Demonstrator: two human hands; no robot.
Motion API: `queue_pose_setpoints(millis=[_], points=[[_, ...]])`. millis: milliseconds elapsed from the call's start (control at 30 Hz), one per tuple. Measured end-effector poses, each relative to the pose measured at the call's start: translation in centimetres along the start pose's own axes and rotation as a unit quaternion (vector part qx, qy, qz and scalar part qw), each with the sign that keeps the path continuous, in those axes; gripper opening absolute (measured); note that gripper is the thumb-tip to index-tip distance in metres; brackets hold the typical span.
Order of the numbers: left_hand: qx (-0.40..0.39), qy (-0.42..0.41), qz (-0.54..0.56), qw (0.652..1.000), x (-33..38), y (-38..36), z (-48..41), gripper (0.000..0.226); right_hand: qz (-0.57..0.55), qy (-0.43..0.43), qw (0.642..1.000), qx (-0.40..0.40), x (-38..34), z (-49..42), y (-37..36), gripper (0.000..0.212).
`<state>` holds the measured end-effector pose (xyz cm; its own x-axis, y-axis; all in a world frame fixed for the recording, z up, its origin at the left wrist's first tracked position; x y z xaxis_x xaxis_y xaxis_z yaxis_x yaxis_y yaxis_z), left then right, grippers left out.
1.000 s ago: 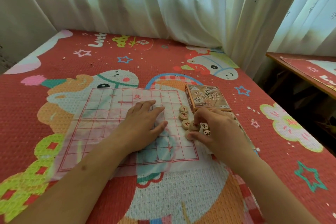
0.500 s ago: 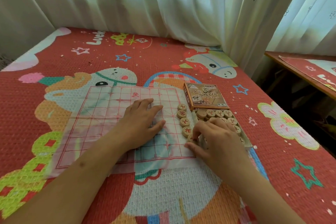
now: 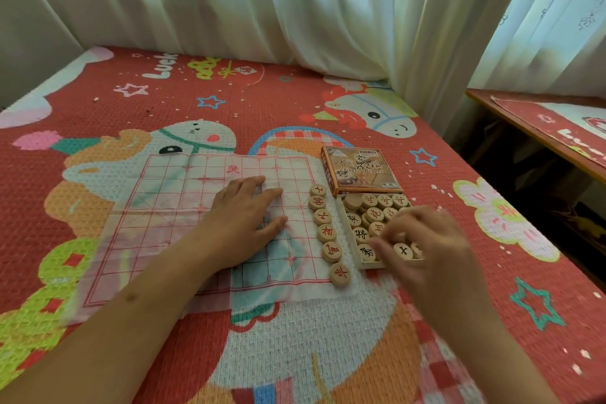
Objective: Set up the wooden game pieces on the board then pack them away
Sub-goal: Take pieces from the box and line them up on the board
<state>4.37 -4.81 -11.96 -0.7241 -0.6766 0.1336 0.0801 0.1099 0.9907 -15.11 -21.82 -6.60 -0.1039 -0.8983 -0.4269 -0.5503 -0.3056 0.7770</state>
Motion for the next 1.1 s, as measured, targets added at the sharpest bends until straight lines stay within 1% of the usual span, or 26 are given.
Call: queue_pose_setpoints(millis=[67,100,167,233,300,367,600,667,767,800,867,933,967,1033,1100], points=[[-0.001,0.001,0.001,1.0,0.0,0.0,0.0,0.061,-0.007,-0.052,0.998,0.04,2.0,-1.0,2.3,0.009],[-0.002,0.001,0.002,1.0,0.0,0.0,0.0,0.061,-0.007,-0.075,0.996,0.043,3.0,-1.3,3.0,0.009],[-0.003,0.002,0.004,1.0,0.1,0.1,0.1,0.061,-0.005,-0.106,0.994,0.022,4.6,-1.7,3.6,0.011],[-0.002,0.002,0.007,1.0,0.1,0.0,0.0,0.06,0.016,-0.103,0.994,-0.028,5.3,-2.1,3.0,0.013],[-0.003,0.001,0.008,1.0,0.1,0.0,0.0,0.06,0.043,-0.093,0.991,-0.09,5.9,-2.4,1.7,0.019],[-0.002,0.0,0.008,1.0,0.0,0.0,0.0,0.061,0.051,-0.091,0.986,-0.131,6.6,-2.7,0.7,0.023],[-0.006,0.0,0.007,1.0,0.0,0.0,0.0,0.061,0.041,-0.105,0.982,-0.152,7.2,-2.9,0.6,0.024],[-0.005,0.0,0.006,1.0,0.1,0.1,0.0,0.061,0.041,-0.102,0.984,-0.138,7.1,-2.9,1.0,0.025],[-0.006,0.001,0.005,1.0,0.1,0.1,0.1,0.061,0.024,-0.083,0.994,-0.072,5.9,-3.2,1.8,0.018],[-0.007,0.001,0.004,1.0,0.1,0.1,0.1,0.061,0.016,-0.075,0.995,-0.064,5.4,-3.2,1.7,0.018],[-0.007,0.002,0.002,1.0,0.1,0.1,0.0,0.061,0.001,-0.074,0.993,-0.091,4.6,-3.3,0.8,0.019],[-0.007,0.003,0.003,1.0,0.1,0.2,0.1,0.061,-0.001,-0.096,0.987,-0.125,4.8,-3.1,-0.1,0.023],[-0.008,0.003,0.004,1.0,0.2,0.2,0.1,0.061,0.002,-0.108,0.986,-0.127,4.9,-3.1,-0.3,0.024],[-0.01,0.003,0.005,1.0,0.2,0.2,0.2,0.061,-0.002,-0.117,0.988,-0.102,4.9,-3.1,0.3,0.025],[-0.01,0.004,0.005,1.0,0.2,0.3,0.2,0.062,-0.015,-0.101,0.993,-0.053,4.2,-3.2,1.1,0.026]])
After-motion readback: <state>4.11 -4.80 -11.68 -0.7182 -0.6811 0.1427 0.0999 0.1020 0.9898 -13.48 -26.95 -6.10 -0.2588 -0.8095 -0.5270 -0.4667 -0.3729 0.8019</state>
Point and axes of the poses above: each hand's wrist, its own z-axis away from the middle knuckle, its own y-axis out of the back of the hand, x = y × z, the point moved 4 cm from there along -z, towards the middle knuckle, and after that the axes turned 9 degrees about -z, right-handed, at the moved point
